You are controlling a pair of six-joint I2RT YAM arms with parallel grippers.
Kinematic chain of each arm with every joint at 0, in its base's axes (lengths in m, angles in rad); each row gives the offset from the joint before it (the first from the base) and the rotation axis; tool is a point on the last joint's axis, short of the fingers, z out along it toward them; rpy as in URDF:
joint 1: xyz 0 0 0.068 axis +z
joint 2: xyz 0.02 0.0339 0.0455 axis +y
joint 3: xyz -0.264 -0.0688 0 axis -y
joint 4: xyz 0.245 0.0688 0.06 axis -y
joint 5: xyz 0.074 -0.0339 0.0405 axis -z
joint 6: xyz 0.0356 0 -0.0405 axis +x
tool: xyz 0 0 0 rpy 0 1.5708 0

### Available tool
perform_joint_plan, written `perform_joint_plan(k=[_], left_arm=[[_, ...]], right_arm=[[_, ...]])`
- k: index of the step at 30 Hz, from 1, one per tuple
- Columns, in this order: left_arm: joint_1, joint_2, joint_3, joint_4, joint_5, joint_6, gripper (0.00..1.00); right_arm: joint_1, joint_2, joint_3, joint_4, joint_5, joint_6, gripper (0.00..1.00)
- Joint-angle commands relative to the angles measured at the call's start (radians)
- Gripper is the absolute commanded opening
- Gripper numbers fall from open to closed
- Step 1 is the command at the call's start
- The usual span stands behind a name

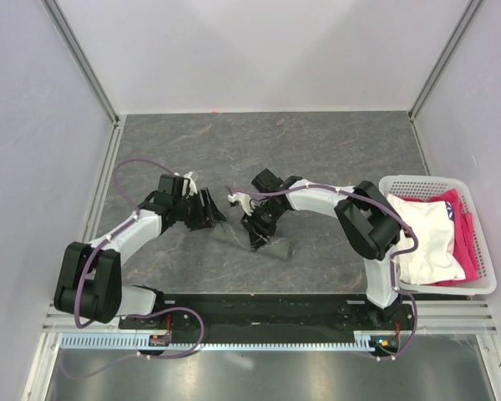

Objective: Fold the napkin, place the utensils inside, and roll it up
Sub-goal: Roll the napkin with the utensil

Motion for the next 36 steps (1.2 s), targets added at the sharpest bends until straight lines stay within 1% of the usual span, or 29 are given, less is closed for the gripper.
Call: perform_joint_plan(k=[1,2,5,11,13,15,17,18,19,22,24,29,30,32,33,34,35,36], left_arm=[[-0.005,-0.065,-0.021,-0.011,-0.050,0.040,0.66],[-0.005,-0.073,-0.025,-0.004,-0.050,0.038,0.66],[-0.005,-0.078,-0.041,0.010,-0.047,0.035,0.66],[-0.005,-0.062,-0.051,0.030,-0.039,0.040,0.64],[-0.008,-0.087,-0.051,0.044,-0.045,0.041,0.64],[-0.010,-0.111,-0.057,0.074,-0.056,0.043,0.65],[-0.010,-0.144,-0.060,0.090,-0.076,0.041,0.66],[-0.011,-0.153,-0.060,0.099,-0.082,0.041,0.66],[-0.011,-0.164,-0.058,0.104,-0.094,0.041,0.66],[-0.015,-0.173,-0.052,0.117,-0.103,0.041,0.67],[-0.016,-0.170,-0.051,0.133,-0.105,0.041,0.68],[-0.042,-0.167,-0.052,0.163,-0.102,0.048,0.68],[-0.047,-0.167,-0.054,0.168,-0.100,0.051,0.68],[-0.071,-0.165,-0.054,0.183,-0.102,0.052,0.68],[-0.080,-0.161,-0.051,0.188,-0.108,0.054,0.68],[-0.102,-0.159,-0.049,0.197,-0.112,0.057,0.68],[-0.113,-0.156,-0.046,0.200,-0.117,0.057,0.68],[-0.123,-0.151,-0.043,0.206,-0.122,0.058,0.68]], right_arm=[[-0.010,0.129,0.026,-0.110,-0.224,-0.026,0.47],[-0.013,0.161,0.035,-0.122,-0.271,-0.026,0.47],[-0.035,0.211,0.050,-0.147,-0.348,-0.033,0.46],[-0.051,0.264,0.069,-0.154,-0.350,0.008,0.47],[-0.053,0.262,0.072,-0.156,-0.347,0.012,0.48],[-0.056,0.253,0.075,-0.154,-0.336,0.019,0.51],[-0.059,0.235,0.081,-0.153,-0.320,0.028,0.61],[-0.061,0.218,0.084,-0.153,-0.297,0.034,0.64],[-0.062,0.207,0.087,-0.153,-0.284,0.037,0.71],[-0.071,0.166,0.104,-0.151,-0.226,0.055,0.84],[-0.079,0.135,0.119,-0.142,-0.173,0.069,0.87],[-0.088,0.072,0.138,-0.101,-0.103,0.104,0.96],[-0.088,0.037,0.135,-0.085,-0.083,0.120,0.98],[-0.093,-0.006,0.121,-0.042,-0.018,0.150,0.98],[-0.094,-0.055,0.118,-0.033,0.010,0.166,0.98],[-0.100,-0.081,0.100,-0.009,0.076,0.183,0.98],[-0.105,-0.109,0.089,0.001,0.107,0.224,0.98],[-0.110,-0.167,0.077,0.008,0.140,0.250,0.98]])
